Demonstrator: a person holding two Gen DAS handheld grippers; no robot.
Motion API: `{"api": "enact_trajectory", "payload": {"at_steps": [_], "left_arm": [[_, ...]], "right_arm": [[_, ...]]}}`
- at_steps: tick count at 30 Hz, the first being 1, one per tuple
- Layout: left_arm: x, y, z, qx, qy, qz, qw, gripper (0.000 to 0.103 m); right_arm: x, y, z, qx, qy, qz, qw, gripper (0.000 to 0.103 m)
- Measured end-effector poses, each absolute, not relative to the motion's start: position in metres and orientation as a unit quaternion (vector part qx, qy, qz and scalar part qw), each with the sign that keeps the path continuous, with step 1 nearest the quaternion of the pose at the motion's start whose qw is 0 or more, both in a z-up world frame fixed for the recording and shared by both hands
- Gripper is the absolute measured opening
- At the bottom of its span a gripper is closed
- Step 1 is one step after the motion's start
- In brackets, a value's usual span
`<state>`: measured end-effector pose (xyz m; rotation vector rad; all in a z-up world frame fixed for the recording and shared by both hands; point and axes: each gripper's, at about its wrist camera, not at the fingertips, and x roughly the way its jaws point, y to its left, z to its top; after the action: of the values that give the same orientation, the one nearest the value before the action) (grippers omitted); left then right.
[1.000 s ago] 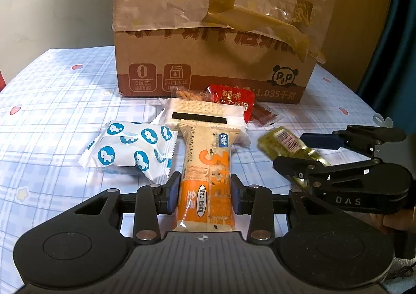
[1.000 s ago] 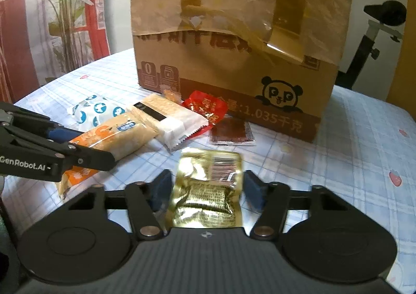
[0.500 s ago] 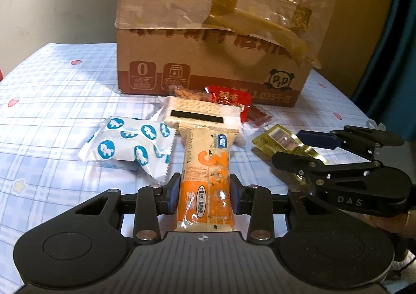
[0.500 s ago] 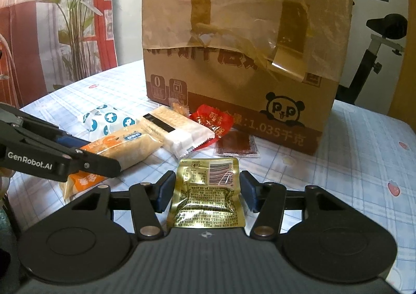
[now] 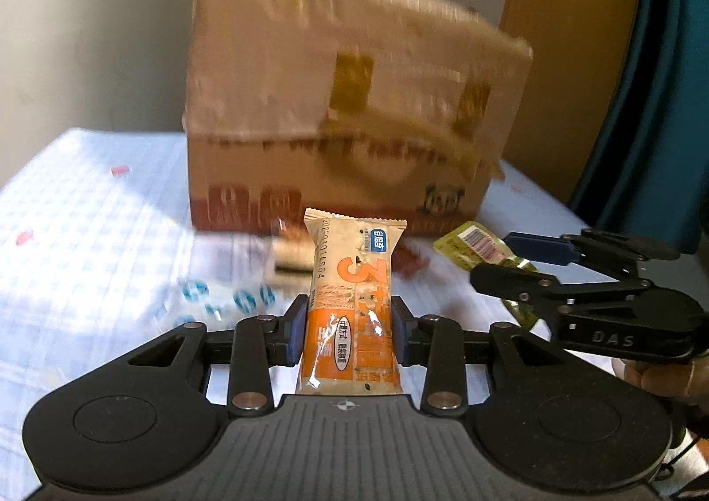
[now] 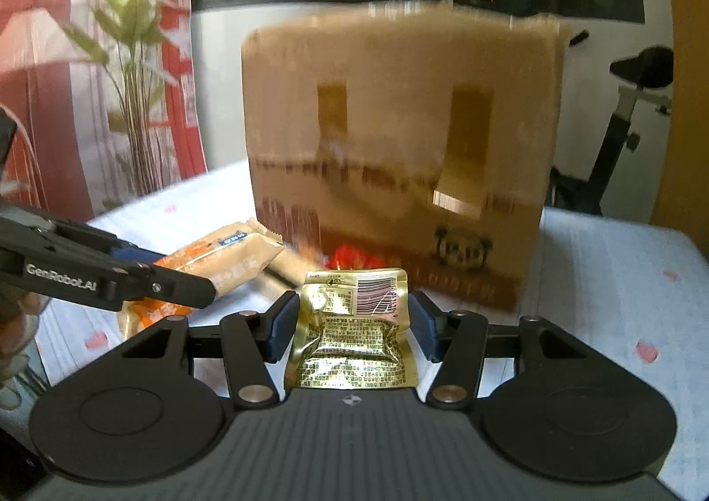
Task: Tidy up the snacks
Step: 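Carry both snacks over the open box and open both tools to release them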
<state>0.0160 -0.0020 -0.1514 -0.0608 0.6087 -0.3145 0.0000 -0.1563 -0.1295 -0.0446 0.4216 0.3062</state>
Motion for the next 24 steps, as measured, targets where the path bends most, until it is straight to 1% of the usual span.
{"api": "enact_trajectory", "payload": {"at_steps": [4, 9, 15, 18, 24], "left_arm": [[0.018, 0.003, -0.124, -0.038, 0.269, -0.152, 0.951, 0.039], [0.029, 0.009, -0.077, -0.030, 0.218, -0.147, 0.964, 0.039], [0.054, 0.018, -0.027, -0.042, 0.160, -0.135, 0.977, 0.039], [0.073, 0.014, -0.006, -0.033, 0.144, -0.137, 0.980, 0.040], [0.138, 0.005, 0.021, -0.020, 0.157, -0.128, 0.979, 0.040]], "right_arm": [[0.000, -0.152, -0.102, -0.017, 0.169, 0.168, 0.971, 0.057], [0.012, -0.153, -0.059, -0.008, 0.113, 0.180, 0.977, 0.057], [0.042, -0.167, -0.016, -0.018, 0.079, 0.162, 0.983, 0.057], [0.066, -0.174, -0.004, -0.029, 0.084, 0.144, 0.986, 0.057], [0.126, -0.187, 0.007, -0.031, 0.119, 0.106, 0.987, 0.057]]}}
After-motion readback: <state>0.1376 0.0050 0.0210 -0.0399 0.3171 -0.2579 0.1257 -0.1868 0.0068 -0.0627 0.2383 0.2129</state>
